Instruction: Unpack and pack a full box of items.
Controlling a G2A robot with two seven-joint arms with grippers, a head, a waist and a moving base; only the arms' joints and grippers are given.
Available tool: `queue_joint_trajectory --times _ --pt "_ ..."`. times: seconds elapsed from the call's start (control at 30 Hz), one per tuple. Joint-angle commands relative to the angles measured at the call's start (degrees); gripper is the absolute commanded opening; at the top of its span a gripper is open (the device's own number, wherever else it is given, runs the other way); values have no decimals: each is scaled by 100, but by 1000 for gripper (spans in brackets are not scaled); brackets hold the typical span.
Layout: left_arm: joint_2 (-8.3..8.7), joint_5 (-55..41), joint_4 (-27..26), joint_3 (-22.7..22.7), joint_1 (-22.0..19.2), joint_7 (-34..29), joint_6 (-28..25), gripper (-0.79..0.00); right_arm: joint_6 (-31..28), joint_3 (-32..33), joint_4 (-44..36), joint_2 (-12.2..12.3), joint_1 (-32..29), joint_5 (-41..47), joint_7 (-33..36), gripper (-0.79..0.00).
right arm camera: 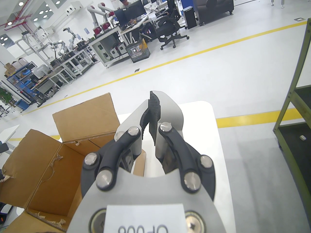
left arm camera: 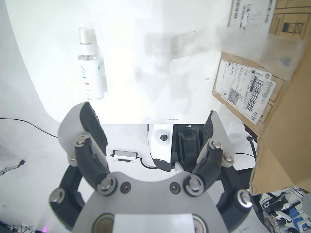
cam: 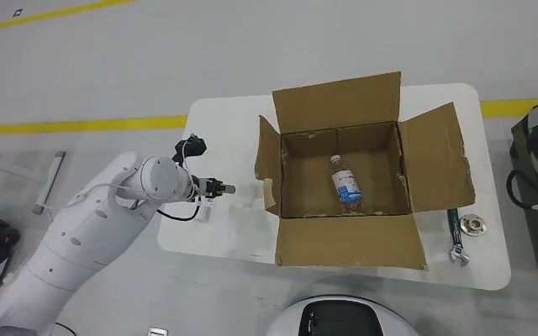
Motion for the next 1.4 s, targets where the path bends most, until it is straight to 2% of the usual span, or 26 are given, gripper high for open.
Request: queue_joint_trajectory --times 0.0,0.23,0.5,0.6,1.03,1.13,1.37 --pt "-35 41 198 10 85 131 -140 0 0 0 0 0 0 0 0 -785" --pt "-146 313 727 61 307 237 -825 0 0 0 0 0 0 0 0 -785" --pt "-292 427 1386 29 625 705 -1455 0 0 0 0 0 0 0 0 -785" --pt "-359 542 1571 35 690 726 -1472 0 0 0 0 0 0 0 0 -785" --pt "-359 542 1571 35 690 726 -1472 0 0 0 0 0 0 0 0 -773" --pt "-363 574 1518 -6 800 896 -1599 0 0 0 0 0 0 0 0 -757" --pt "-454 951 1880 -43 963 1057 -1619 0 0 0 0 0 0 0 0 -742"
